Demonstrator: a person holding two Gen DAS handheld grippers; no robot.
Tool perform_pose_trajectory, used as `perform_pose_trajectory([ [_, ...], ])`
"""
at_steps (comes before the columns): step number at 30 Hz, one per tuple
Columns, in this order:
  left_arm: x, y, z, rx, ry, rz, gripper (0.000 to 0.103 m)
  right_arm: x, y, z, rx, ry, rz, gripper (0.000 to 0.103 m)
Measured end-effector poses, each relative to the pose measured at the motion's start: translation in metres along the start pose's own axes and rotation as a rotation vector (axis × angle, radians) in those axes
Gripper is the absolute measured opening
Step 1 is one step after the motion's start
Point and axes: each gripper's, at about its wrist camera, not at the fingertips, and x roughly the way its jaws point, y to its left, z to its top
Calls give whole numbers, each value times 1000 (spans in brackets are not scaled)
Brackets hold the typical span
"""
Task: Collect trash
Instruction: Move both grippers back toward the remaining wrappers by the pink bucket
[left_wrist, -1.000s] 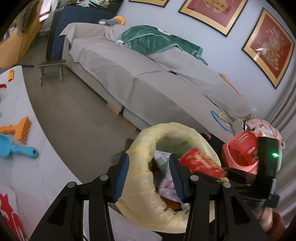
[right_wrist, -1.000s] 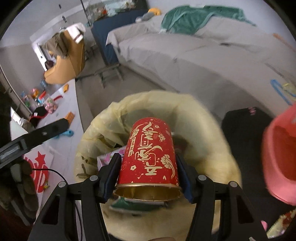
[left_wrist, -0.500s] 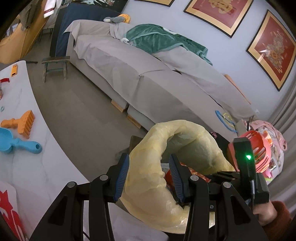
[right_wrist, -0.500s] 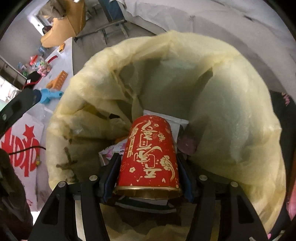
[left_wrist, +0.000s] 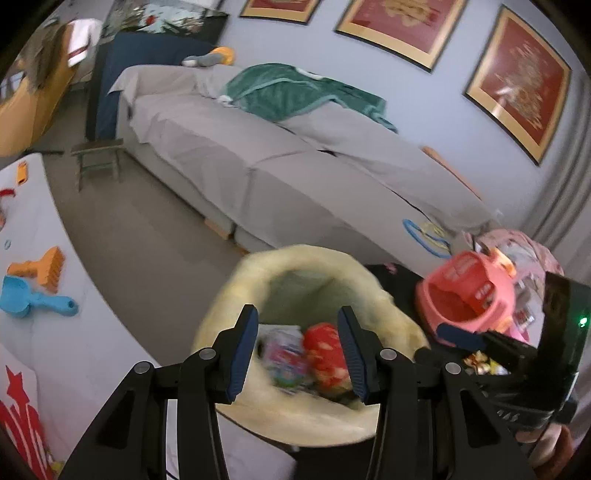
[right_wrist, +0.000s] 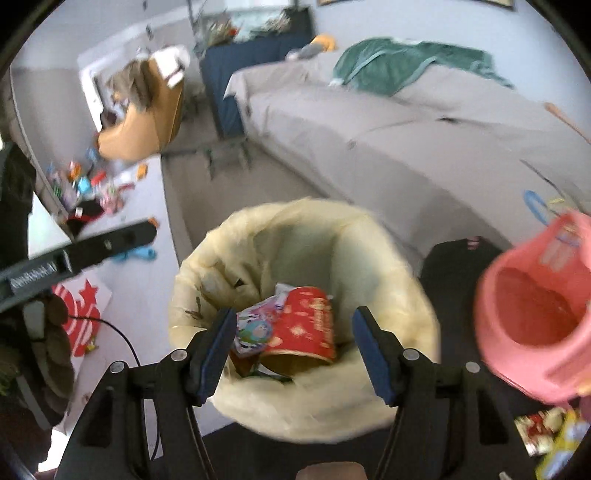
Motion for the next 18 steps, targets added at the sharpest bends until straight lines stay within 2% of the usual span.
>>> perform_pose_trajectory([
  [8,1,-102,-26,164,64,-82,46,-89,-53,-51,99,-117,-88,63],
  [14,7,-175,-52,275,107,-165,46,-146,-103,-104,202,-185,-206,63],
  [18,18,-211,-72,335,139,-258,46,-182,-140,-140,301,-216,-282,63],
])
